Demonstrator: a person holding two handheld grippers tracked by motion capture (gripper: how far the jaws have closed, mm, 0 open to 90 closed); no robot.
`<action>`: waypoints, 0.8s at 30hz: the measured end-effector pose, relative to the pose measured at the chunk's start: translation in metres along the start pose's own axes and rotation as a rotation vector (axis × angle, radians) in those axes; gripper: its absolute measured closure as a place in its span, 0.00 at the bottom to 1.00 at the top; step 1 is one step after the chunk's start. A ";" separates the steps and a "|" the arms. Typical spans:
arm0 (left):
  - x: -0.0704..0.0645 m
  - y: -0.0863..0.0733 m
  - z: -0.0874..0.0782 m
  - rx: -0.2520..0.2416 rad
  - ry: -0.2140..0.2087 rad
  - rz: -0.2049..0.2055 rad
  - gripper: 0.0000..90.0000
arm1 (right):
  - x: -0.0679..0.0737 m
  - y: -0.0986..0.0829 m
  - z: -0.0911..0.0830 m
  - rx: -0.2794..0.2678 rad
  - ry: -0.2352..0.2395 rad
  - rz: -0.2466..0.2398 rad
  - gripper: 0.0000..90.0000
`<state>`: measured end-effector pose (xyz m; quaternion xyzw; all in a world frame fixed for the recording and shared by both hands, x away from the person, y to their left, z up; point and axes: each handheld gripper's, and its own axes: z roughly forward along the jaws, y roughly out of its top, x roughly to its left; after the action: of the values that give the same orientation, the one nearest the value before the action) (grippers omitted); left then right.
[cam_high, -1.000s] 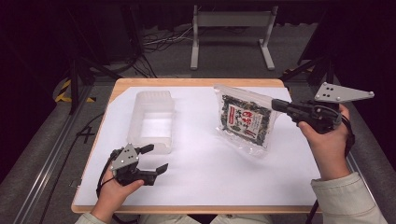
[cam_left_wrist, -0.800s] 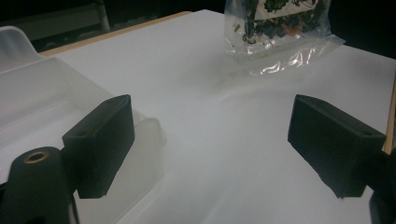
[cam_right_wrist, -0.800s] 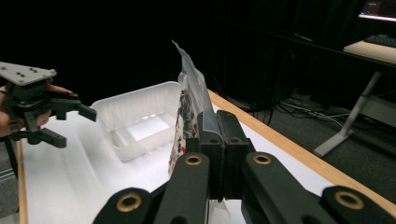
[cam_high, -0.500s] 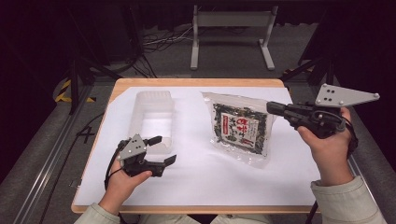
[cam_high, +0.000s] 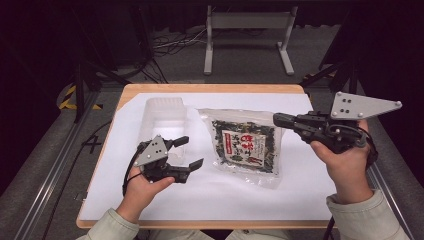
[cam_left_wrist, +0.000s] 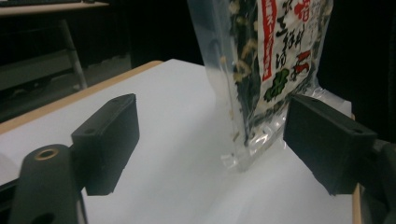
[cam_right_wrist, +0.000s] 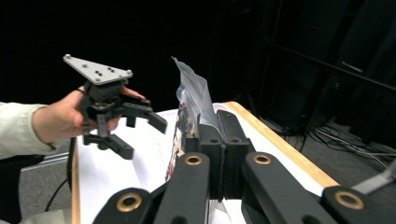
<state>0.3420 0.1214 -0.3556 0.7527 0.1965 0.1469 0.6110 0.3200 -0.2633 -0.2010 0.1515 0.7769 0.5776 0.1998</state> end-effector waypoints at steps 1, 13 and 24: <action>-0.001 0.004 0.002 -0.011 -0.010 0.001 0.23 | 0.001 0.001 0.001 -0.004 0.005 -0.003 1.00; -0.012 0.021 0.018 -0.026 -0.065 -0.006 0.27 | 0.014 0.003 0.015 -0.020 0.071 -0.038 1.00; -0.015 0.022 0.026 -0.093 -0.157 -0.038 0.23 | 0.020 0.003 0.014 -0.055 0.114 -0.061 1.00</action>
<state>0.3434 0.0878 -0.3388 0.7289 0.1553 0.0849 0.6614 0.3091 -0.2413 -0.2048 0.0892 0.7751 0.6000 0.1769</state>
